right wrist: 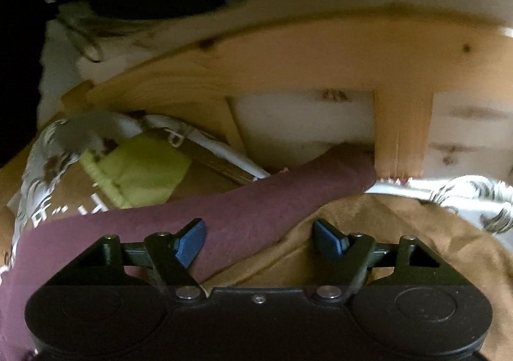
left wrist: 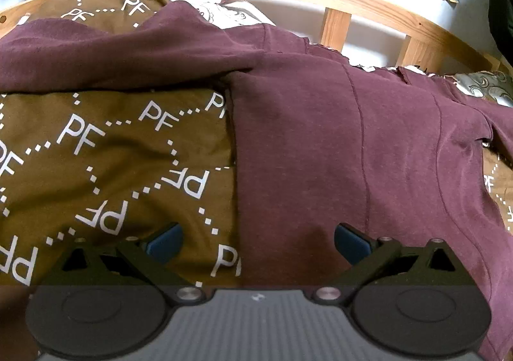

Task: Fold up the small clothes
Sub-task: 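Move the right tool to the sleeve cuff and close on it, then lift the sleeve with the right tool and carry it across the shirt body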

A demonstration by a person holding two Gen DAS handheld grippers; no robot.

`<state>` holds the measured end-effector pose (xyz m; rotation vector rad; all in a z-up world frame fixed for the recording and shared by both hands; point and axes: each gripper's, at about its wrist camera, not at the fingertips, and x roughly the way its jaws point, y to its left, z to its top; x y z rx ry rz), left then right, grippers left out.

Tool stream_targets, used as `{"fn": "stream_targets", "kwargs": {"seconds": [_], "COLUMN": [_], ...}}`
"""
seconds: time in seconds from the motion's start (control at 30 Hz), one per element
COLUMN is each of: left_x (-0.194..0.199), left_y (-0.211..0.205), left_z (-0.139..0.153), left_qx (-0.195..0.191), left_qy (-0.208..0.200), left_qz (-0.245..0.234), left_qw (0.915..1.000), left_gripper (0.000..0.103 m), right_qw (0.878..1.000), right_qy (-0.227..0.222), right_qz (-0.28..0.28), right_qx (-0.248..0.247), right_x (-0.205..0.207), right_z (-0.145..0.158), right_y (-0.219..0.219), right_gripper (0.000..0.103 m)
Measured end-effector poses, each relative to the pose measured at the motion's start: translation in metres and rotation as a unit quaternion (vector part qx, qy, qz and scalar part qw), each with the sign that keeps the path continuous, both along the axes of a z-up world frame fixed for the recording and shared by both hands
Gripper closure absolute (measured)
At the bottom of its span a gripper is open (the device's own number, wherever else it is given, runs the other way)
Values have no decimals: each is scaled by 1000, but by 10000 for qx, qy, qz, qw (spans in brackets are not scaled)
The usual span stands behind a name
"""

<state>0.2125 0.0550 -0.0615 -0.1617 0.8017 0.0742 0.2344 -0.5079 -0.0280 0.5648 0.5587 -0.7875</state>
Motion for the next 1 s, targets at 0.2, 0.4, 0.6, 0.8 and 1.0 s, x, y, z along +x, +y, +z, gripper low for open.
{"fn": "stream_targets", "kwargs": {"seconds": [0.2, 0.4, 0.6, 0.8, 1.0], "left_x": [0, -2, -5, -7, -9], "left_y": [-1, 2, 5, 6, 17], "left_z": [1, 6, 16, 24, 30], "left_qx": [18, -16, 2, 19, -26], "left_qy": [-16, -130, -320, -419, -471], "left_qz": [-49, 26, 145, 219, 486], "left_qw": [10000, 9999, 9994, 9989, 9977], "left_gripper": [1, 1, 1, 1, 1], "right_qw": [9996, 9936, 9535, 8936, 7842], "right_qy": [54, 54, 170, -265, -857], "right_qz": [-278, 180, 1109, 2006, 3259], "right_qx": [-92, -1118, -2796, -4006, -5210], "right_x": [1, 9, 1, 0, -2], "right_z": [-6, 15, 28, 56, 72], "right_y": [2, 22, 77, 136, 226], "right_gripper": [70, 96, 100, 103, 103]}}
